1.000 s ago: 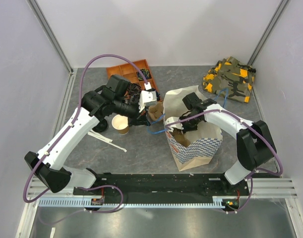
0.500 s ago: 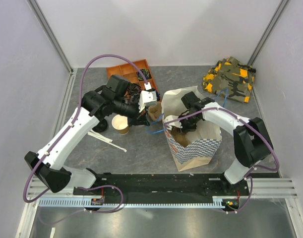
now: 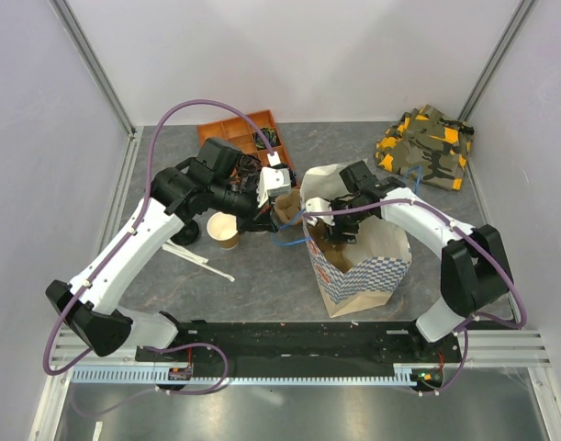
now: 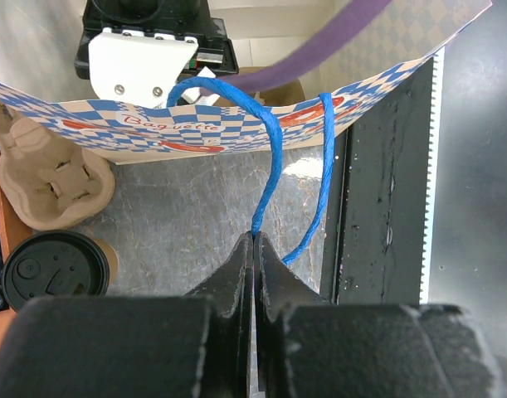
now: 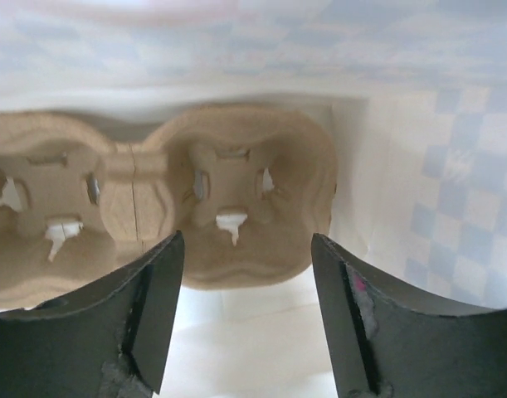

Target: Pack the takeout coffee

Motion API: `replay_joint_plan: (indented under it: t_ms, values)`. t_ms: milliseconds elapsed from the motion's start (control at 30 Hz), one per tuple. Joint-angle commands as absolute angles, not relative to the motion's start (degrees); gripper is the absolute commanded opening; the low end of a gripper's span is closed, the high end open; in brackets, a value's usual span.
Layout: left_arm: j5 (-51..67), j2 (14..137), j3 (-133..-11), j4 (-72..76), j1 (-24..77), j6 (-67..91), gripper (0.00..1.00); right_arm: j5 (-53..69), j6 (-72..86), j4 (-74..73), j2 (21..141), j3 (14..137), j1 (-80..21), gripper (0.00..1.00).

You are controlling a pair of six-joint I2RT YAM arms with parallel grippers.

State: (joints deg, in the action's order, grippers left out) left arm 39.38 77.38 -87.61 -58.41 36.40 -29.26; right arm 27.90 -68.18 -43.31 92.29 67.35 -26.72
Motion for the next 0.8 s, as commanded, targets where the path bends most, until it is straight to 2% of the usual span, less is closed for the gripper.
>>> replay_joint_plan:
  t_ms: [0,533,633,767]
  values:
    - [39.6,77.9,-89.6,-58.9,36.5,-30.7,0.02,34.6,-67.6,-41.0,92.5,68.7,-26.5,0.72]
    - [39.2,78.5,-89.9,-59.0,36.5,-30.1,0.02,35.4,-79.8,-41.1,97.5,62.8,-26.7,0.71]
    - [39.2,78.7,-90.0,-59.0,36.5,-30.0,0.02,34.5,-80.2,-41.2,98.7,63.0,-27.1,0.63]
    - [39.2,78.7,-90.1,-59.1,36.5,-30.0,0.02,33.1,-80.0,-41.6,98.7,63.2,-27.2,0.4]
